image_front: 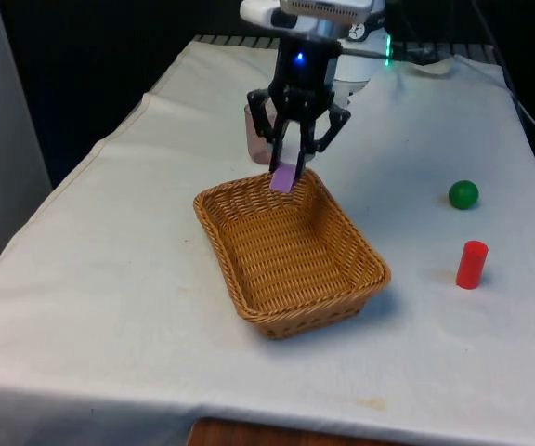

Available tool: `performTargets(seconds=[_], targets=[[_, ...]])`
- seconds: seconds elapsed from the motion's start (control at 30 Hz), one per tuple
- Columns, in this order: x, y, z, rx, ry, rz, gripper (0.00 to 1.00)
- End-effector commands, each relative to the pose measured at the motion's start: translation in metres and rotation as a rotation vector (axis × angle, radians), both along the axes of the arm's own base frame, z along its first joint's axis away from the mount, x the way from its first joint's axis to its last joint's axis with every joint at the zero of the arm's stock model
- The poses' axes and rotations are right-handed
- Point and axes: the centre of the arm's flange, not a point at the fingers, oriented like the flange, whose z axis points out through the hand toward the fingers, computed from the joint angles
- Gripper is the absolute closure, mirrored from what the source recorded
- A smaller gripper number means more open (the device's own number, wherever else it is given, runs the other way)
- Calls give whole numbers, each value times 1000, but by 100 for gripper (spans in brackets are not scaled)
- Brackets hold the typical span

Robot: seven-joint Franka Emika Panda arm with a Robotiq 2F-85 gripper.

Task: Pick up the triangular block and place it into the basket.

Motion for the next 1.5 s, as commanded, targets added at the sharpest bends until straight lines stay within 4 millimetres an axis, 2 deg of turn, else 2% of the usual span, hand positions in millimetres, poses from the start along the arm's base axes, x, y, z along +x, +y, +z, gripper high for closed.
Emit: performTargets(seconds=[0.0,0.17,0.43,0.5,0.53,0.57,0.8,0.83,0.87,0.93,1.13,1.47], targets=[[5,0,-5,8,0,-3,67],[21,-2,-16,-1,-1,-13,67],[32,4,-23,-8,-2,-13,65],[32,3,-24,-12,-3,-12,57],[33,5,-24,-8,-1,-13,57],[33,6,-25,-8,-1,-13,48],[33,7,-25,-9,-1,-11,16],[32,6,-24,-12,-2,-9,7],[33,7,-26,-9,0,-11,7],[33,8,-26,-9,0,-10,0],[31,8,-26,-12,2,-7,0],[7,16,-23,5,13,-6,0]])
